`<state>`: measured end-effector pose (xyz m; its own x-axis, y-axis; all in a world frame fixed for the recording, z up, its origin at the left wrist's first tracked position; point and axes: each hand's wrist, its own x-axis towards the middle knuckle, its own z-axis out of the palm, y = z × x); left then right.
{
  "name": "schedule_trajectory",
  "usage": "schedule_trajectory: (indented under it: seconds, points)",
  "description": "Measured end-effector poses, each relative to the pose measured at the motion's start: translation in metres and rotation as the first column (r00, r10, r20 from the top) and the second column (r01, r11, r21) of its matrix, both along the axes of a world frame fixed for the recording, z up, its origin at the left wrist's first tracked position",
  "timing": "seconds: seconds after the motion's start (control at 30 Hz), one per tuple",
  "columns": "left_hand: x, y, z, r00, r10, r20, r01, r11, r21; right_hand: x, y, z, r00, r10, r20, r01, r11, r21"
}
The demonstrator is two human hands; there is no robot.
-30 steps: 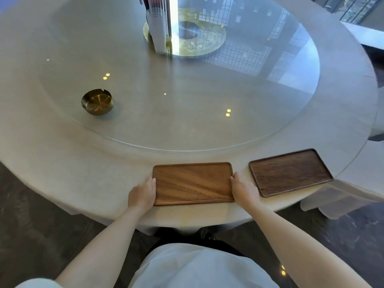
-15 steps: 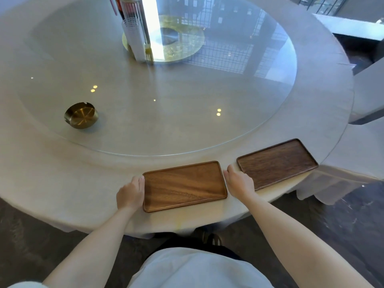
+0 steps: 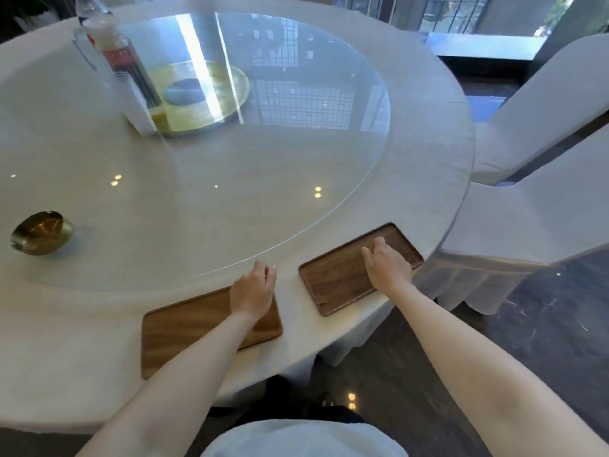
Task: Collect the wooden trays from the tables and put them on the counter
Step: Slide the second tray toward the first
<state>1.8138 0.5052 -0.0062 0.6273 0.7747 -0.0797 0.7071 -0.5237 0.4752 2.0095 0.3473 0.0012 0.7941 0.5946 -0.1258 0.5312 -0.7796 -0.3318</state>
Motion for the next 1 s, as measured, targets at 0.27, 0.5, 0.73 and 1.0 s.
schedule_trajectory:
  seconds: [0.27,0.5,0.73,1.0]
  points:
    - [0.052,-0.044,-0.023,0.972,0.046,-0.231,-0.085,0.983,-0.163,0.072,-0.046,-0.009,0.993,-0.097,-0.069,0.094,0.994,-0.051]
    - [0.073,-0.052,-0.033,0.913,0.081,-0.400,-0.163,0.971,-0.177,0.086,-0.048,-0.022,0.985,-0.097,-0.143,0.091,0.995,-0.050]
    - [0.077,-0.052,-0.040,0.906,0.126,-0.404,-0.222,0.954,-0.202,0.099,-0.043,-0.032,0.954,-0.183,-0.240,0.168,0.982,-0.081]
    - [0.070,-0.041,-0.038,0.934,0.165,-0.315,-0.227,0.959,-0.169,0.088,-0.048,-0.036,0.932,-0.246,-0.266,0.236,0.969,-0.071]
